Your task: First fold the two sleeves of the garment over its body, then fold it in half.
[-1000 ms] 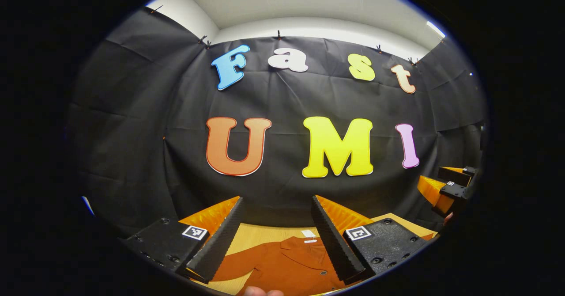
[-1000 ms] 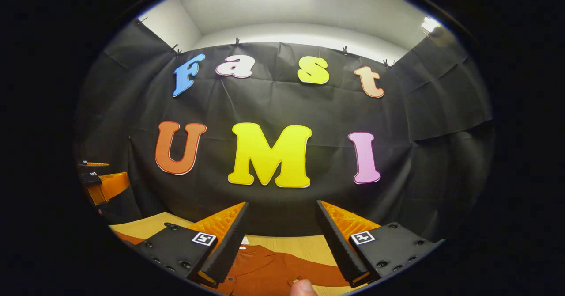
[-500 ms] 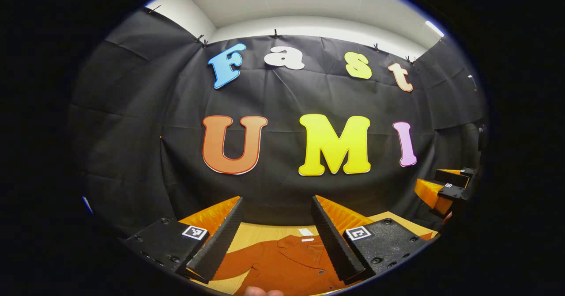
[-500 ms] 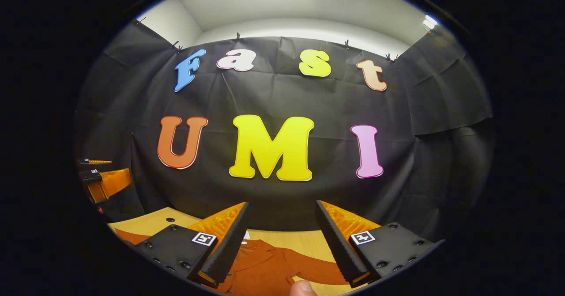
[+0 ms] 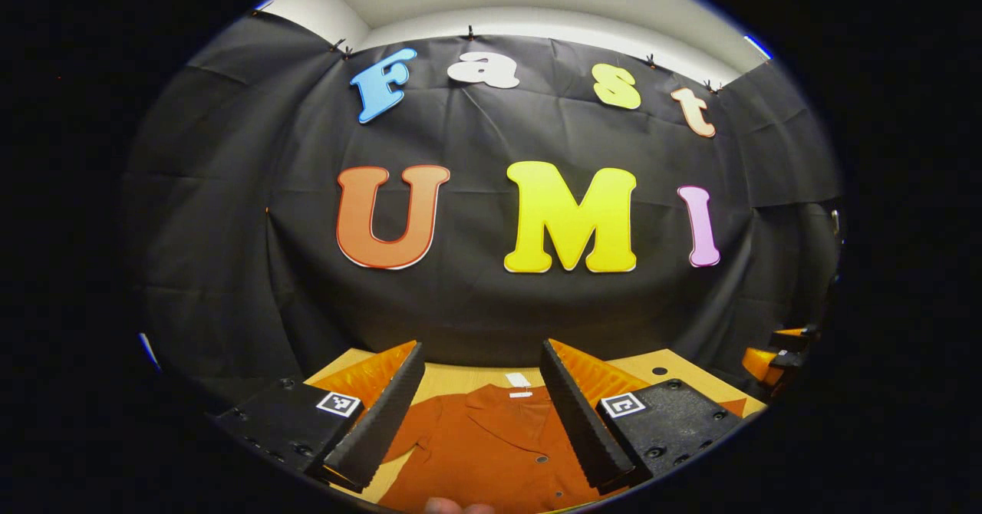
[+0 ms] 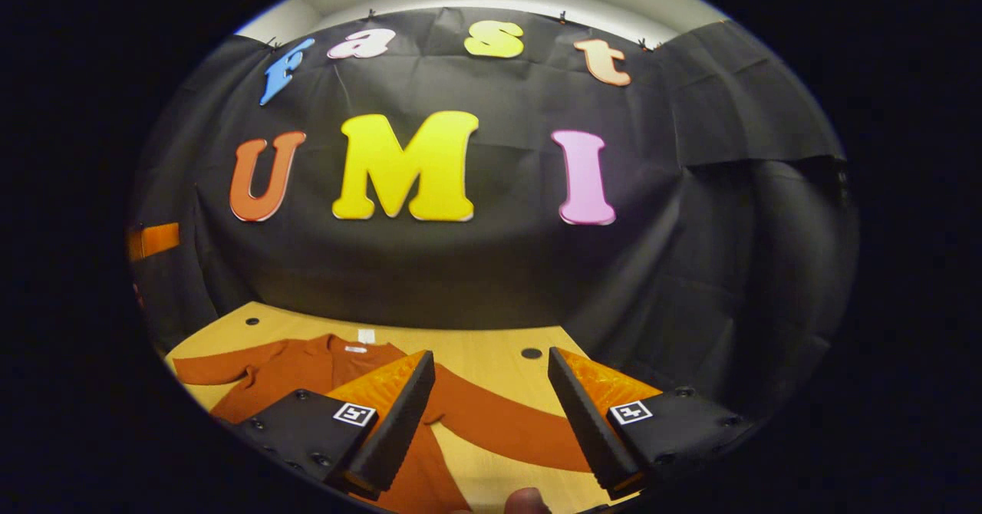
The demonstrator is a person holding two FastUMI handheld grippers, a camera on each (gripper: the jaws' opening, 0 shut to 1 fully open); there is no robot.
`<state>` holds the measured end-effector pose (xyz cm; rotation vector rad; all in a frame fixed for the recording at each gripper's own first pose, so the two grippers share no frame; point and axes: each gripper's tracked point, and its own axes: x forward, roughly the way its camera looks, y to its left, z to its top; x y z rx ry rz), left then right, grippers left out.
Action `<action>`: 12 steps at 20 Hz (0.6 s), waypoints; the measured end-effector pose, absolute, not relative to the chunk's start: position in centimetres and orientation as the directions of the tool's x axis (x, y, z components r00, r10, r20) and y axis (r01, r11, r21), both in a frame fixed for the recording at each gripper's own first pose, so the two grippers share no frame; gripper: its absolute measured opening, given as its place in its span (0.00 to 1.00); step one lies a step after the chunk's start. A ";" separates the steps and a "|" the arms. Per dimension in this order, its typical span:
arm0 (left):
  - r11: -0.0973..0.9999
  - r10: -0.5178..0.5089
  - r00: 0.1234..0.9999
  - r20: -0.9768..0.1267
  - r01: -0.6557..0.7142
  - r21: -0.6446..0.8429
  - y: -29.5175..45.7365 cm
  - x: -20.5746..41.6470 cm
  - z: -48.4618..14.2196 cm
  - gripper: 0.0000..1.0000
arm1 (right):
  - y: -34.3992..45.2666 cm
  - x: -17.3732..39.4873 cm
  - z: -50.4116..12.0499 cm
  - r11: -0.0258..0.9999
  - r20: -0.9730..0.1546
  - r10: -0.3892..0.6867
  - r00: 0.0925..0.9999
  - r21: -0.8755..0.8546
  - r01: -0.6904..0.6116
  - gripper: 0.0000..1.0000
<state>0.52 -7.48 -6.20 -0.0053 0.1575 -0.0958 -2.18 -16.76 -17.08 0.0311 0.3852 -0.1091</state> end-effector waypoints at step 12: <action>0.997 -0.019 0.953 -0.301 0.039 0.061 -11.2 -0.3 -10.7 0.98 | -31.3 -6.0 -37.9 0.932 -0.737 -0.247 0.629 -0.002 0.363 0.96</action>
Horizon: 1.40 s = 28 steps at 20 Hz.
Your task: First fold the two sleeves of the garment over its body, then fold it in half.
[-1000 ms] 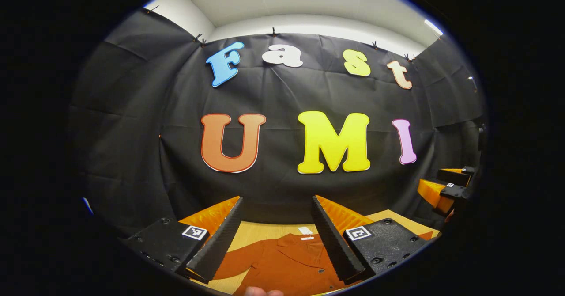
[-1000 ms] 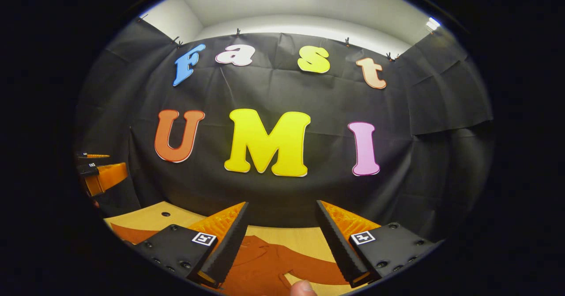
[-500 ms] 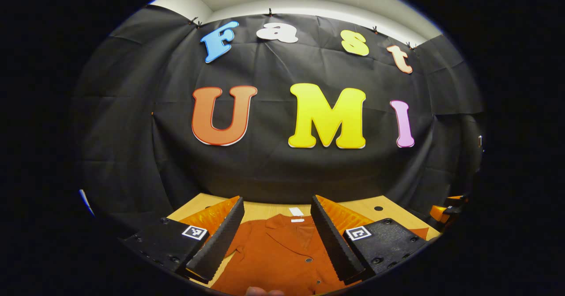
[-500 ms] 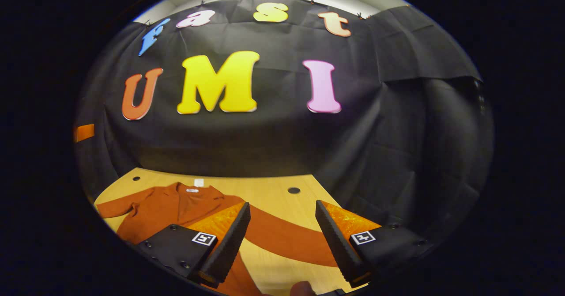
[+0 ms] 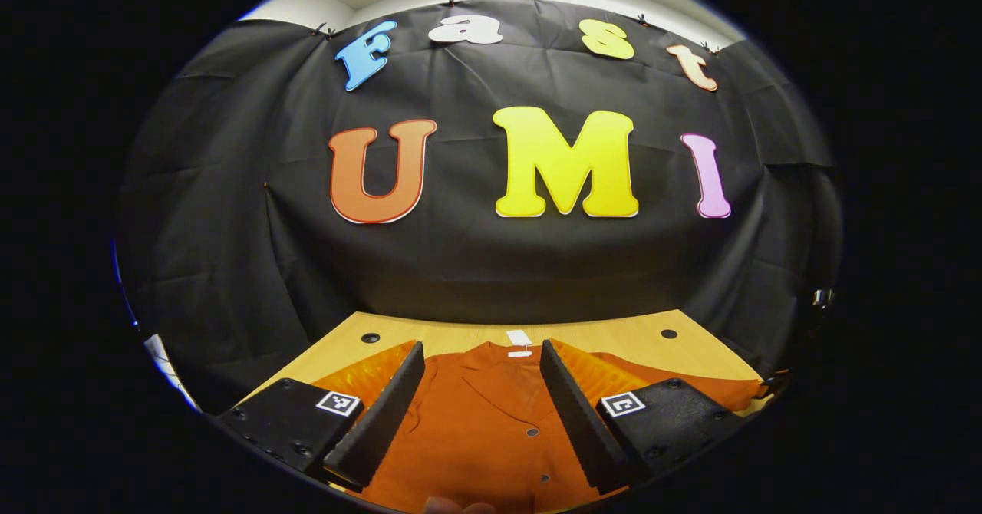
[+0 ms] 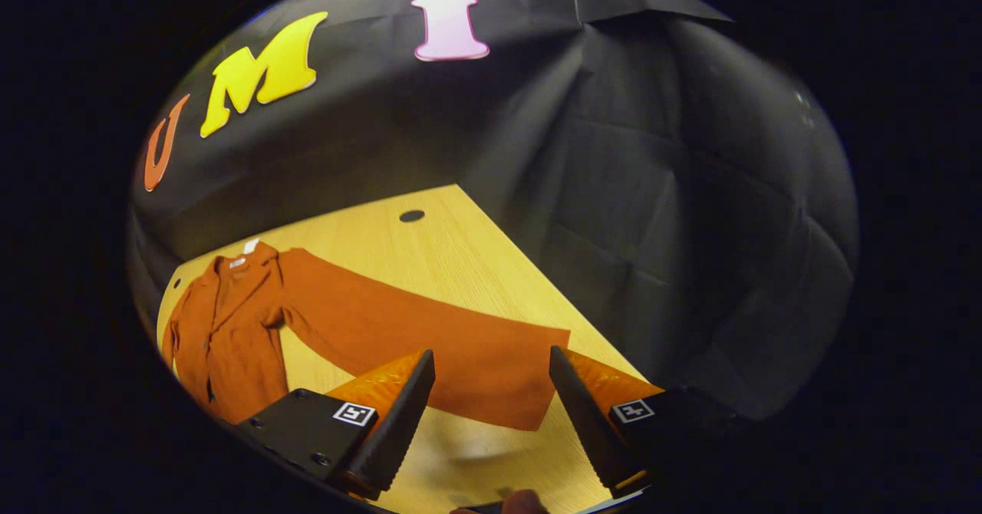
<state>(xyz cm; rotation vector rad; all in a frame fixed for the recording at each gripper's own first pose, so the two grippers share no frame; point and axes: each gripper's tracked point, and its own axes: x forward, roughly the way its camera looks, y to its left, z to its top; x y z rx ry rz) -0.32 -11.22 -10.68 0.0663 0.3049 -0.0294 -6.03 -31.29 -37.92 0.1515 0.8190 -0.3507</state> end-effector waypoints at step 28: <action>0.993 0.039 0.957 -0.288 -0.006 0.114 -3.8 1.9 -10.0 1.00 | -32.7 -2.5 -38.4 0.893 -0.785 -0.275 0.556 0.007 0.451 0.02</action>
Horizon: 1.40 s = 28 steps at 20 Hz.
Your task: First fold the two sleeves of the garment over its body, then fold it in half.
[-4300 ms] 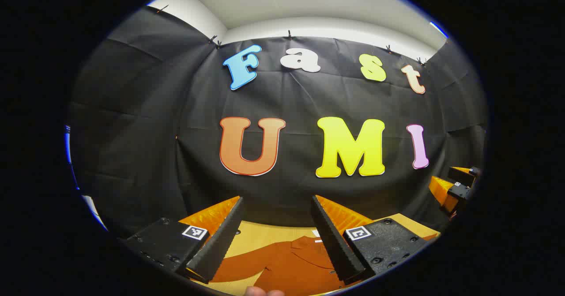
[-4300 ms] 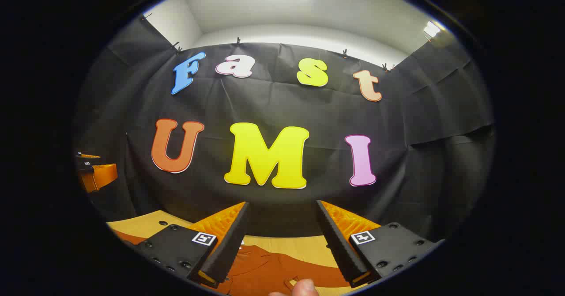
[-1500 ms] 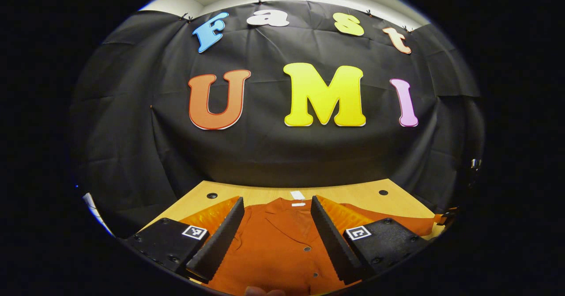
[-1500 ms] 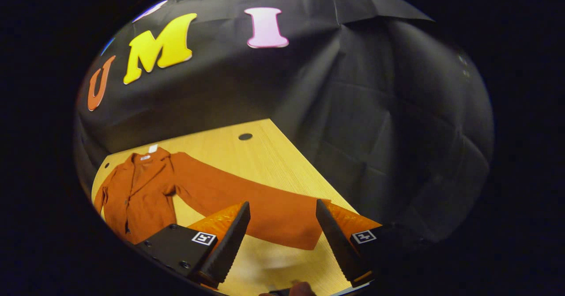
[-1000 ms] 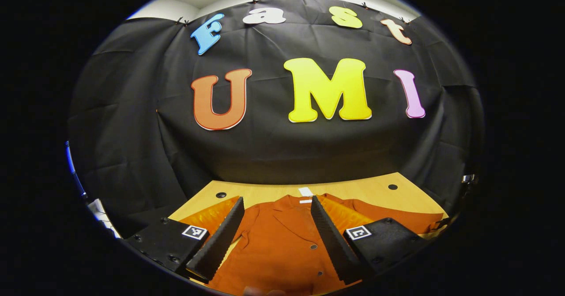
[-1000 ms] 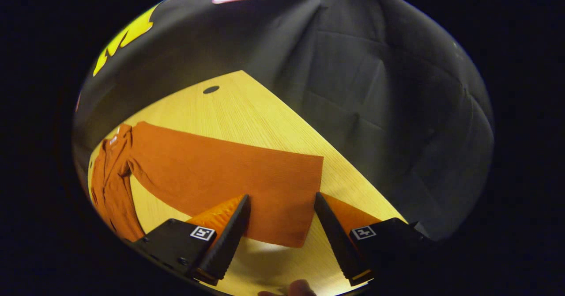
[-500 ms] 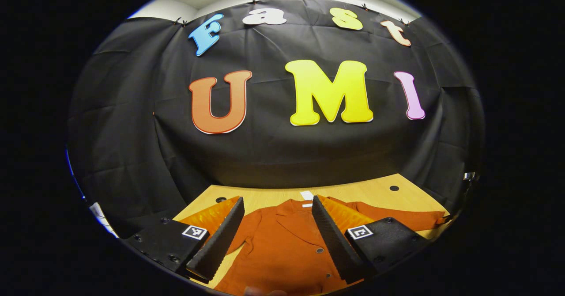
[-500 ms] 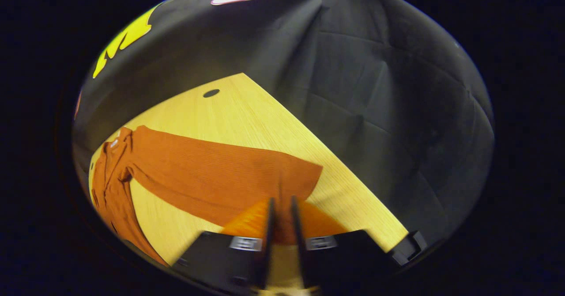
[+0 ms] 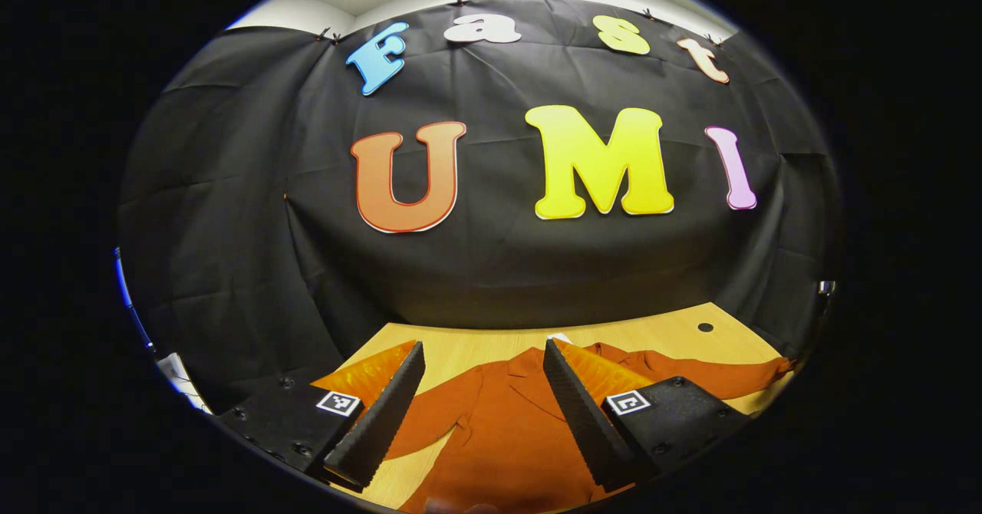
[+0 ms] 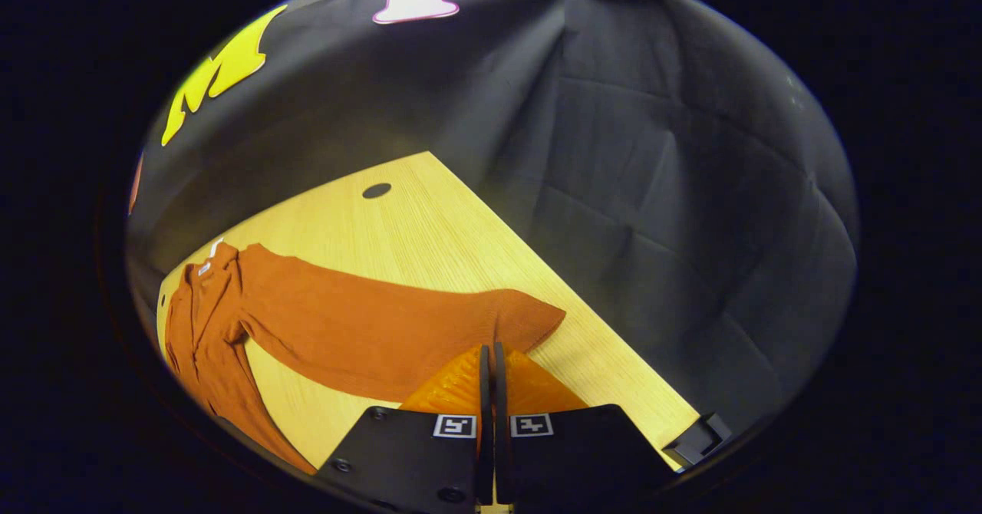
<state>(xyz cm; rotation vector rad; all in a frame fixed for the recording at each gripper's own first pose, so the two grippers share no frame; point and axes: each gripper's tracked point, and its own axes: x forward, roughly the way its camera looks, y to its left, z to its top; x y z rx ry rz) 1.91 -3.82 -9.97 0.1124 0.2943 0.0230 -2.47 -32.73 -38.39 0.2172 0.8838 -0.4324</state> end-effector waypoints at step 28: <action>0.949 0.299 0.882 -0.366 -0.314 0.020 23.3 -4.6 -14.1 1.00 | 30.0 12.4 -36.1 0.920 -0.706 0.263 0.657 -0.022 -0.392 0.00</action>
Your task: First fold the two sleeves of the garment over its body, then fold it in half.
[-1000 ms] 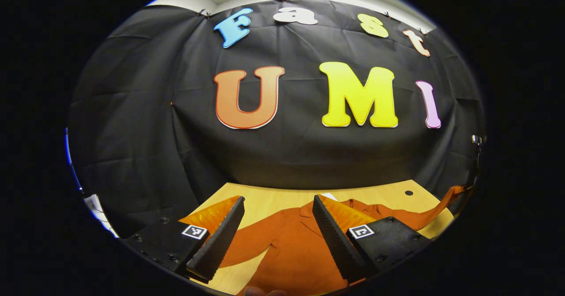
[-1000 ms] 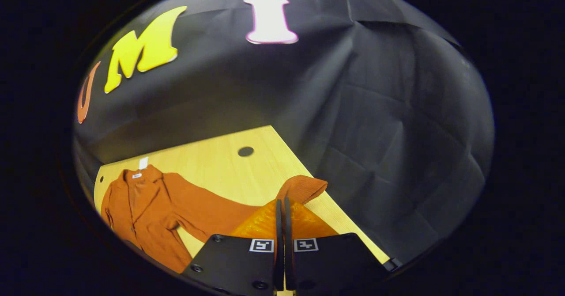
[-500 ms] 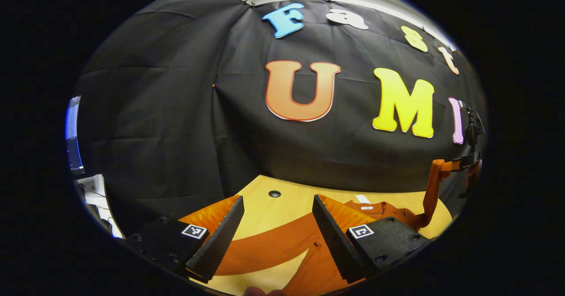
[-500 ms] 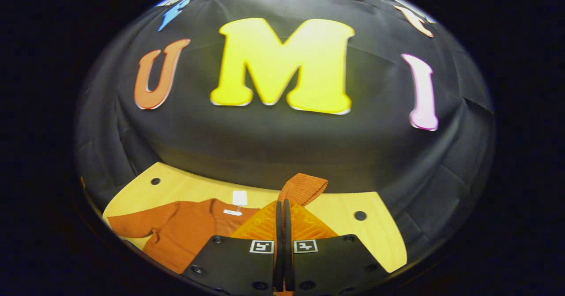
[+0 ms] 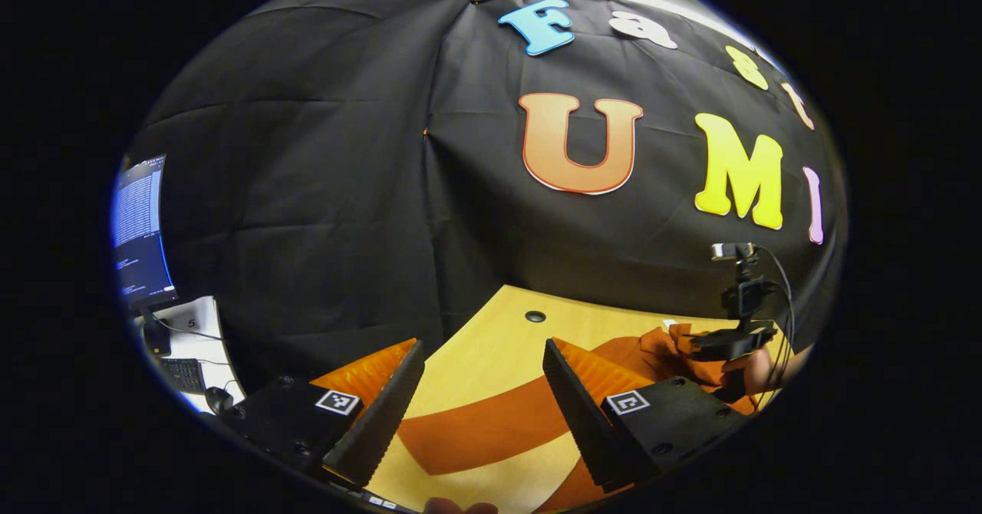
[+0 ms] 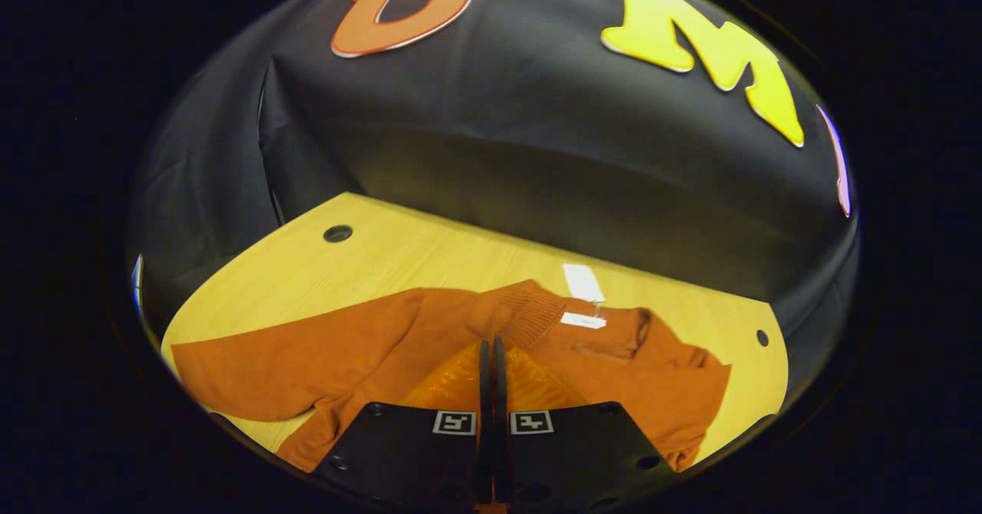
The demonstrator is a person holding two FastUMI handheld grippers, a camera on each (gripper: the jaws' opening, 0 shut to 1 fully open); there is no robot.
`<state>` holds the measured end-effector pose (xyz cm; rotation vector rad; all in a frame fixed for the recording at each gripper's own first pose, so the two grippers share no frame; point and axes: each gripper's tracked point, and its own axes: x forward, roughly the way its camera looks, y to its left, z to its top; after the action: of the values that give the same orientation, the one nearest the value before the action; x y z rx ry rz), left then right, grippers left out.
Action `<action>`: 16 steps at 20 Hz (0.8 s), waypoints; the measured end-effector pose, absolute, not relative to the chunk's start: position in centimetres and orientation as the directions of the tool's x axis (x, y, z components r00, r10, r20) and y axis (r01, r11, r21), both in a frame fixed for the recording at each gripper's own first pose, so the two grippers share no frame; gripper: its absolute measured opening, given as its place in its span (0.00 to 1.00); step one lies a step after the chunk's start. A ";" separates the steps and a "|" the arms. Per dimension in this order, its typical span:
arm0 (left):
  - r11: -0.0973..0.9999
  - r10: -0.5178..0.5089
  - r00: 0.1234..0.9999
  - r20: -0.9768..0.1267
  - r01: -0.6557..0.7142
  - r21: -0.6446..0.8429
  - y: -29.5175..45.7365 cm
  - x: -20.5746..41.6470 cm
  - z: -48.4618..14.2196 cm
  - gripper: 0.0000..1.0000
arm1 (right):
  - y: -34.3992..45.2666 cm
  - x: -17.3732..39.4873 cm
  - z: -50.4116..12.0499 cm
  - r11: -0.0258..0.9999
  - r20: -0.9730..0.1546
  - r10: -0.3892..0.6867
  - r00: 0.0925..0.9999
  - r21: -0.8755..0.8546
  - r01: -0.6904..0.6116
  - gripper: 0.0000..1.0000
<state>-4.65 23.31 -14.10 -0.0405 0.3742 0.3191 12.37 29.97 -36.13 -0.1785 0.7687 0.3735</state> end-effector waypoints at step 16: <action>0.929 0.316 0.793 -0.520 -0.370 0.001 26.4 -7.6 -24.2 1.00 | 30.9 6.4 -25.8 0.823 -0.606 0.470 0.642 0.038 -0.567 0.70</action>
<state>-7.58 26.41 -24.16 -0.1031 0.5403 0.3696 6.40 30.86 -25.82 -0.1610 0.6427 0.5935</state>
